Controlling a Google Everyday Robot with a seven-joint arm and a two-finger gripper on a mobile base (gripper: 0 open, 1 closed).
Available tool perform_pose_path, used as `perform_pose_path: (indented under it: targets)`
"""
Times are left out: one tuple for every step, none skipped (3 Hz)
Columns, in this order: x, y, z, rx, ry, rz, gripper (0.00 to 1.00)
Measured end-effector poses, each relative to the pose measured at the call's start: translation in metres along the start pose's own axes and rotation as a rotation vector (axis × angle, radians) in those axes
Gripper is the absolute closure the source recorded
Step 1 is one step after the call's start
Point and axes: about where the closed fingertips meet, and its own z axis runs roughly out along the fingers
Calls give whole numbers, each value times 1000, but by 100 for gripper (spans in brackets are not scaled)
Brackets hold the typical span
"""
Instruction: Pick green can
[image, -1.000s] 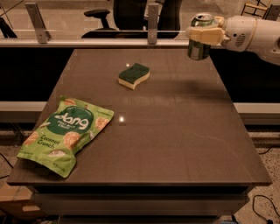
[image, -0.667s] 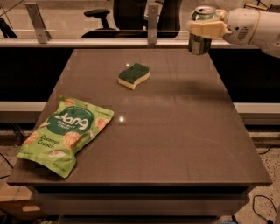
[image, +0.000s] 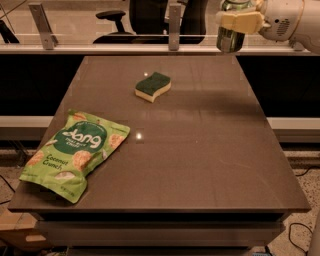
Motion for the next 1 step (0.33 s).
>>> perform_pose_path:
  targets:
    - [-2,1,-1,1,-1,-6,100]
